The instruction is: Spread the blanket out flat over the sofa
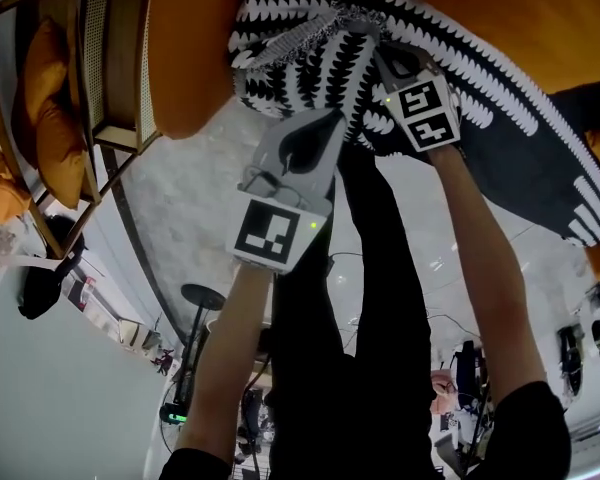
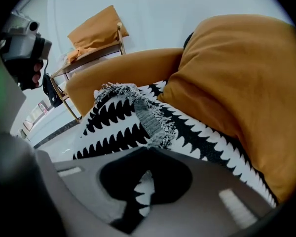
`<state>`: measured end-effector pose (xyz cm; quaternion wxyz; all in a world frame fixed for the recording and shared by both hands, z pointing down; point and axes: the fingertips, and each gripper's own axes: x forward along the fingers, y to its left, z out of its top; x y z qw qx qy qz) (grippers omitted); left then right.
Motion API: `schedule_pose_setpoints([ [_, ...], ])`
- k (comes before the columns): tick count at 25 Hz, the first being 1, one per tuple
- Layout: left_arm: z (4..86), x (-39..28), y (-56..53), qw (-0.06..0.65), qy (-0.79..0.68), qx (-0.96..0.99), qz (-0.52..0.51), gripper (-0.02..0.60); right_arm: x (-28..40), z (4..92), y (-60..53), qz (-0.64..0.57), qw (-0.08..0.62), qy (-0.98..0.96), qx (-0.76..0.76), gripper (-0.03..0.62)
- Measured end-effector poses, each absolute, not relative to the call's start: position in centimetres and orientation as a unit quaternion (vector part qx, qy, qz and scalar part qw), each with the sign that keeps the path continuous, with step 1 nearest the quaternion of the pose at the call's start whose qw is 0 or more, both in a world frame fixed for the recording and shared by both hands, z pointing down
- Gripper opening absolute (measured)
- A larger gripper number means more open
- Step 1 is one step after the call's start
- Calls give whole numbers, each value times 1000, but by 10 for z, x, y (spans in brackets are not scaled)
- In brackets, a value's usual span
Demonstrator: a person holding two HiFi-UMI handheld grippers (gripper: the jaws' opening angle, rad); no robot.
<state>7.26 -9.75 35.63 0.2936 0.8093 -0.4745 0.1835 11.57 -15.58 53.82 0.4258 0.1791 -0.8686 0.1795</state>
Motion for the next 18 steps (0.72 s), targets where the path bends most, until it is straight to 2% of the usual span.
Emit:
schedule_pose_setpoints([
  [9, 353, 54, -80, 302, -512, 787, 166, 11, 95, 490, -131, 228, 355, -895, 148, 14],
  [18, 356, 10, -30, 305, -545, 767, 145, 11, 33, 443, -67, 291, 262, -916, 88, 12],
])
